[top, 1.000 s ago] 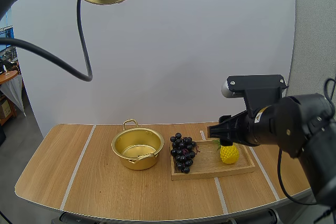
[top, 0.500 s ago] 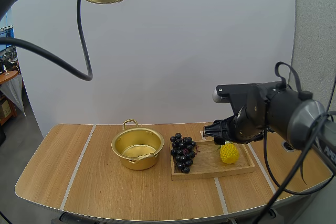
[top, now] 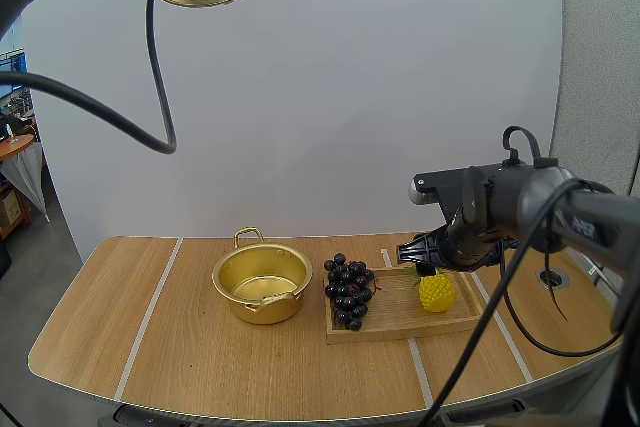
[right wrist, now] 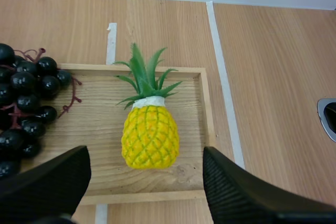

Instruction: Open the pot, put the pineapple inside, and close it

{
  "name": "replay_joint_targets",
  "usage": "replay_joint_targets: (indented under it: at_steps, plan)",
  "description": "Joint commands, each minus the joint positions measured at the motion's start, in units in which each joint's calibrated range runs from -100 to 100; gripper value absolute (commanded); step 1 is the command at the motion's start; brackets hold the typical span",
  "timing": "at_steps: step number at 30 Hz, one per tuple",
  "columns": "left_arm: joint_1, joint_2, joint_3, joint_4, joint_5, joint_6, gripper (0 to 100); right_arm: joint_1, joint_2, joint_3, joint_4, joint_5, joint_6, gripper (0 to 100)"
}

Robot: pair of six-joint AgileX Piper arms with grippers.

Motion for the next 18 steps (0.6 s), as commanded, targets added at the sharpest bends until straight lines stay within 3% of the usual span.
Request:
replay_joint_targets:
  at_steps: [1,12,18]
  plan:
    - [-0.14,-0.29,-0.64,-0.36,-1.50,-0.77,0,-1.58,6.48,-0.48,-0.47,-8.18,-3.03,100]
    - [-0.14,-0.29,-0.64,-0.36,-1.50,-0.77,0,-1.64,18.15,-0.48,-0.47,-19.14,-3.99,100]
    - [-0.14,-0.29,-0.64,-0.36,-1.50,-0.77,0,-1.64,23.69,-4.42,-0.21,-18.74,-3.99,100]
